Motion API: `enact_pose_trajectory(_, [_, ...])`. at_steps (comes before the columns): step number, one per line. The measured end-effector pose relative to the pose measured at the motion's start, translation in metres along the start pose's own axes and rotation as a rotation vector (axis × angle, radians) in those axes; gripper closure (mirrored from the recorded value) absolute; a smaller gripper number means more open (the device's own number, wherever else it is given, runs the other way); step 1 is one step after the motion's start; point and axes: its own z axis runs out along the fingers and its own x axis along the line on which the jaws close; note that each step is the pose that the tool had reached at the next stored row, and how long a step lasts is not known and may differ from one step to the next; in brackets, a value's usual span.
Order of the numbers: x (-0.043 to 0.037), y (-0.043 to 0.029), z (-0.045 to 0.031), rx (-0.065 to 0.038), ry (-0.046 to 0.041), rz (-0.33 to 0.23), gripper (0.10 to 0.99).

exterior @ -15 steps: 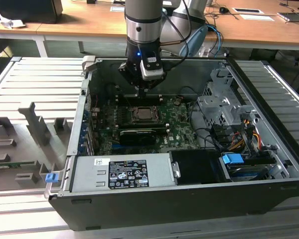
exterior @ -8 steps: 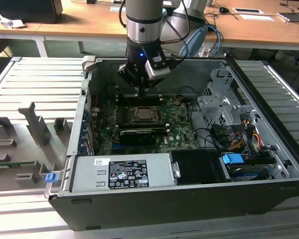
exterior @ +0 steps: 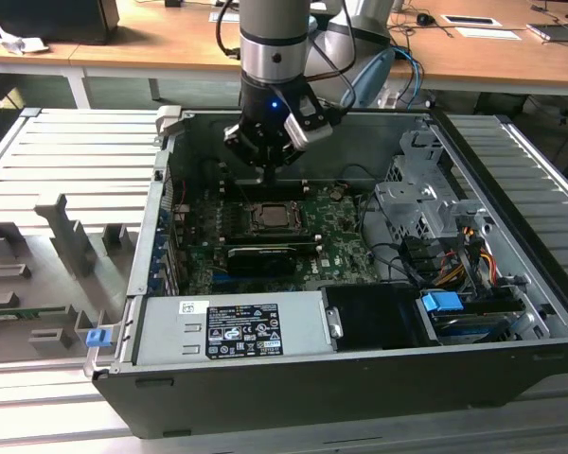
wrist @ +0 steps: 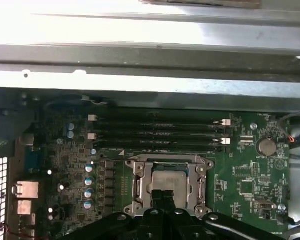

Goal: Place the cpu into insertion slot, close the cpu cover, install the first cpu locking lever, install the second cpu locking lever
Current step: 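Install the first cpu locking lever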

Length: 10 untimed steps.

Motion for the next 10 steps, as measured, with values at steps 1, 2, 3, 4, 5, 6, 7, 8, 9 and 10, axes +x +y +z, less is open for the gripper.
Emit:
enact_pose_trajectory(1, [0.0053,0.0002,0.0005,0.0,0.0,-0.002,0.98])
enact_pose_trajectory(2, [0.0095,0.0004,0.0007,0.0,0.0,-0.002,0.98])
enact_pose_trajectory(3, [0.0145,0.0006,0.0009,0.0,0.0001,-0.003,0.98])
enact_pose_trajectory(4, [0.0197,0.0008,0.0012,0.0,0.0,-0.003,0.98])
enact_pose_trajectory(5, [0.0226,0.0009,0.0016,0.0,0.0001,-0.003,0.98])
enact_pose_trajectory(6, [0.0272,0.0011,0.0026,0.0,-0.0001,-0.004,0.98])
enact_pose_trajectory(7, [0.0306,0.0012,0.0031,0.0,0.0001,-0.003,0.98])
enact_pose_trajectory(8, [0.0348,0.0013,0.0037,0.0,0.0002,-0.004,0.98])
enact_pose_trajectory(9, [0.0395,0.0015,0.0045,0.0,0.0001,-0.004,0.98])
enact_pose_trajectory(10, [0.0434,0.0016,0.0049,0.0,0.0002,-0.004,0.98])
